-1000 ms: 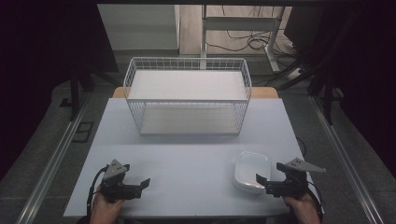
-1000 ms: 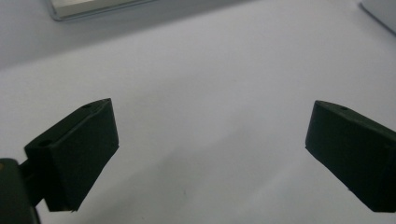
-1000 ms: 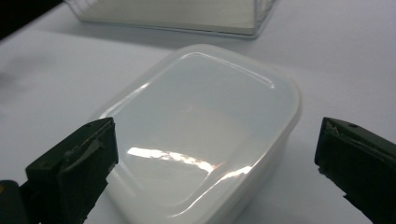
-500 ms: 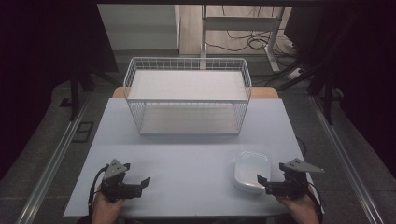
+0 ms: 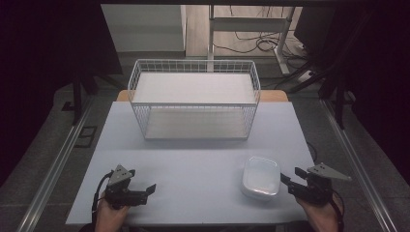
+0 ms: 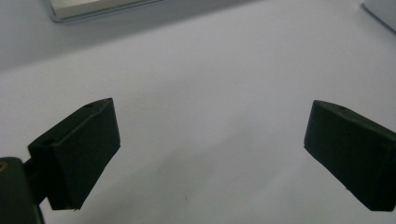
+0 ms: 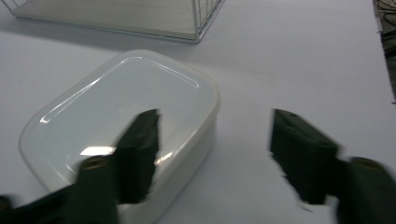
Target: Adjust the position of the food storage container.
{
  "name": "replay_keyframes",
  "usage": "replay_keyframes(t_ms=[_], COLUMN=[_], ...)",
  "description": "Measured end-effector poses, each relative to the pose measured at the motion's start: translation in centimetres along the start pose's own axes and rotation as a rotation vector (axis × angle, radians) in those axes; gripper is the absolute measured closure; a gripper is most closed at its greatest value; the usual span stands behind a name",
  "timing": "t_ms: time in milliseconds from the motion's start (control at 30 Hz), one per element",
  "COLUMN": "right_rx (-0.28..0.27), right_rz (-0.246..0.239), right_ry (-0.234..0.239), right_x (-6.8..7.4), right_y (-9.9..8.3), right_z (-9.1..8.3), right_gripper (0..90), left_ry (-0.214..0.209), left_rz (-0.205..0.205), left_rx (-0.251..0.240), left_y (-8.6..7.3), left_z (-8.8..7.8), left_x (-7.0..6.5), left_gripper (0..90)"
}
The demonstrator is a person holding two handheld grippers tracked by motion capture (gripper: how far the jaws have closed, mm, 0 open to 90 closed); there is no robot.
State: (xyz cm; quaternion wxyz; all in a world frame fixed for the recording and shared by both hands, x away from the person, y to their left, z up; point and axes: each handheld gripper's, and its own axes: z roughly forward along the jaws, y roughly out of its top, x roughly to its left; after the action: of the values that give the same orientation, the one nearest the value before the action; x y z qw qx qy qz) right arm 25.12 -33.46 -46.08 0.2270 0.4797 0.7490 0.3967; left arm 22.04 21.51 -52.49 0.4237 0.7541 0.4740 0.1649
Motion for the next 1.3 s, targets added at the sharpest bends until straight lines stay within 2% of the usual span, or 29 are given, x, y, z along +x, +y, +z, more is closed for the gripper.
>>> replay_keyframes(t_ms=[33, 100, 133, 167, 200, 400, 467, 500, 600, 700, 767, 933, 1000, 1233, 1267, 1300], right_rx=[0.019, 0.031, 0.031, 0.047, 0.047, 0.138, 0.158, 0.176, 0.197, 0.201, 0.2, 0.208, 0.21, 0.207, 0.21, 0.21], right_rz=[-0.033, -0.067, -0.067, -0.081, -0.081, -0.081, -0.074, -0.071, -0.073, -0.097, -0.097, -0.083, -0.086, -0.119, -0.143, -0.143], right_ry=[-0.016, -0.029, -0.029, -0.037, -0.037, -0.016, 0.004, 0.033, 0.059, 0.086, 0.091, 0.159, 0.17, 0.246, 0.267, 0.267], right_x=[-0.2, -0.4, -0.4, -0.6, -0.6, -0.3, -0.1, 0.2, 0.6, 1.5, 1.7, 2.4, 2.6, 4.7, 5.4, 5.4], right_y=[-0.1, -0.4, -0.4, -0.6, -0.6, -1.5, -1.8, -2.0, -2.1, -1.9, -1.9, -1.9, -1.9, -1.4, -1.3, -1.3], right_z=[-0.3, -0.5, -0.5, -0.6, -0.6, 0.3, 0.5, 0.8, 1.1, 1.5, 1.5, 2.2, 2.3, 3.5, 3.9, 3.9], right_gripper=[70.8, 83.1, 83.1, 89.2, 89.2, 89.4, 89.5, 89.4, 89.4, 89.4, 89.4, 89.4, 89.4, 89.3, 89.3, 89.3], left_ry=[-0.003, -0.006, -0.006, -0.006, -0.006, -0.016, -0.019, -0.022, -0.024, -0.025, -0.029, -0.033, -0.033, -0.037, -0.037, -0.037], left_rz=[0.001, -0.003, -0.003, -0.004, -0.004, -0.01, -0.013, -0.014, -0.009, -0.012, -0.015, -0.023, -0.023, -0.025, -0.024, -0.023], left_rx=[0.001, -0.001, -0.001, -0.003, -0.004, -0.006, -0.004, -0.003, 0.002, 0.0, -0.001, -0.006, -0.005, -0.003, -0.002, -0.001], left_y=[0.0, 0.0, 0.0, 0.0, 0.0, 0.0, 0.0, 0.0, 0.0, 0.0, 0.0, 0.0, 0.0, 0.0, 0.0, 0.0], left_z=[0.0, -0.1, -0.1, -0.1, -0.1, -0.1, -0.1, -0.1, 0.0, -0.1, -0.1, -0.2, -0.2, -0.1, -0.1, -0.1], left_x=[0.0, 0.0, 0.0, 0.0, 0.0, 0.1, 0.2, 0.2, 0.1, 0.1, 0.2, 0.3, 0.2, 0.2, 0.2, 0.2], left_gripper=[3.2, 3.3, 3.4, 3.4, 3.4, 3.5, 3.6, 3.6, 3.6, 3.7, 3.8, 4.0, 4.1, 4.3, 4.2, 4.2])
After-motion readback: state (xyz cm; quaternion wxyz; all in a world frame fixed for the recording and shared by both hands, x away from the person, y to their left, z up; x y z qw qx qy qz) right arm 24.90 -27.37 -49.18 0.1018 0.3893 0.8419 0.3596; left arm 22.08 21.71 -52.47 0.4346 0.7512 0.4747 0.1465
